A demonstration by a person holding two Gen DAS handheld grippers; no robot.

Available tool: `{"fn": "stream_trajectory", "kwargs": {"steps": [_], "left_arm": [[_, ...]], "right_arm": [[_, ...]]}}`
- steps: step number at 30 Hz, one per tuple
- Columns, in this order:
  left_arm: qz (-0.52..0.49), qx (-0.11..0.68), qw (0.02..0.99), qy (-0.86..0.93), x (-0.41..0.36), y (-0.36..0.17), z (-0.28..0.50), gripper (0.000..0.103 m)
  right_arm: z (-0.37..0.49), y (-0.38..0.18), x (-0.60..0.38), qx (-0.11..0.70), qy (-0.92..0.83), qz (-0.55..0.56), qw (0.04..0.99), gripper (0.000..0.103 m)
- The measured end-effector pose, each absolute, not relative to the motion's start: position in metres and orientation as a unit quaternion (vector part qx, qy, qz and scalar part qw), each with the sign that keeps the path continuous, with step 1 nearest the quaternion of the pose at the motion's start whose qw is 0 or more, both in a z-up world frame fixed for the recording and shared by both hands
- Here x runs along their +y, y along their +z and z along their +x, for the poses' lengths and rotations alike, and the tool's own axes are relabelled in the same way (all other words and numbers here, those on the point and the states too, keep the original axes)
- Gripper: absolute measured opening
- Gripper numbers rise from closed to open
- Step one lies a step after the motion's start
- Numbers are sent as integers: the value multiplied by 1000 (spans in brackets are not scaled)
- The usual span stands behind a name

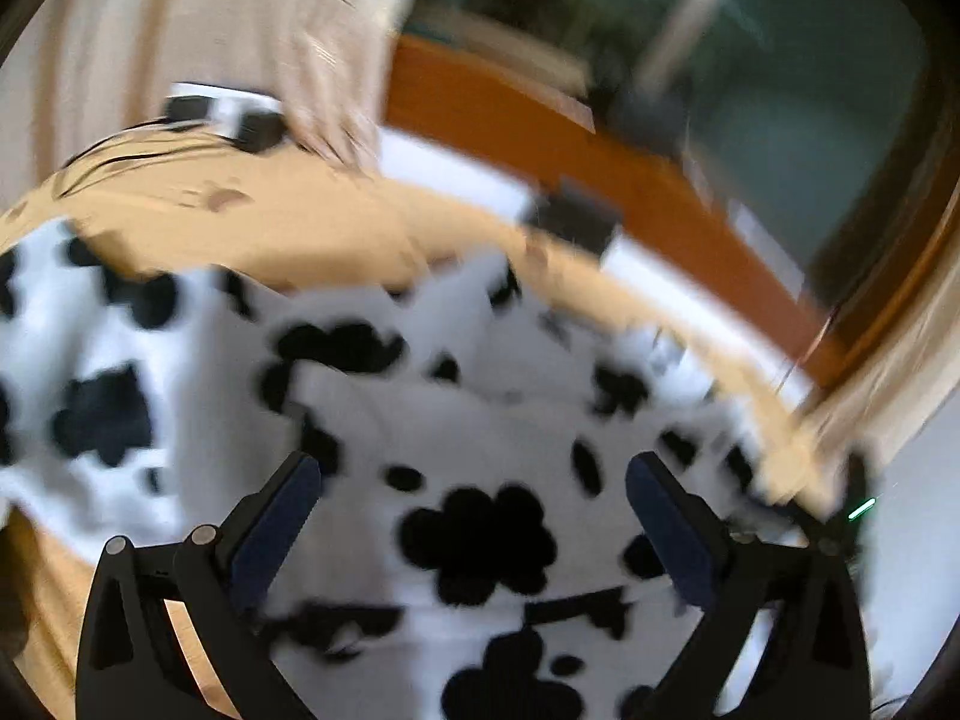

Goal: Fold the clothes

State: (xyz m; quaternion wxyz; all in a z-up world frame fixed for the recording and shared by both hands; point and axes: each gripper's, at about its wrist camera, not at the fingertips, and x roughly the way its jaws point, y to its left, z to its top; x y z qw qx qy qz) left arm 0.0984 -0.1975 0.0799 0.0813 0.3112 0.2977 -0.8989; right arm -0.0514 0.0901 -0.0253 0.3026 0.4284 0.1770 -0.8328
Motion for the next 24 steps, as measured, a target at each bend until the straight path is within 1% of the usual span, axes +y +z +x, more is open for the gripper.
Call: {"fn": "stream_trajectory", "kwargs": {"steps": [5,7,10,13,18,24], "left_arm": [[197,427,101,-877,-268,109,171,102],[173,482,109,-852,-298,108,195,102],[148,540,134,-818,-333,96,220,102],[134,570,164,-794,-354,82,233,102],[140,584,189,-777,-375,65,229,102],[119,633,174,-745,-401,54,226,103]], "right_arm": [[-51,-25,90,179,-834,427,301,103],[-50,-25,90,179,-834,427,301,103],[-50,-25,90,180,-834,426,300,103],[-49,-25,90,180,-835,426,299,103],[-50,-25,91,180,-835,426,300,103],[-50,-26,91,179,-835,426,299,103]]}}
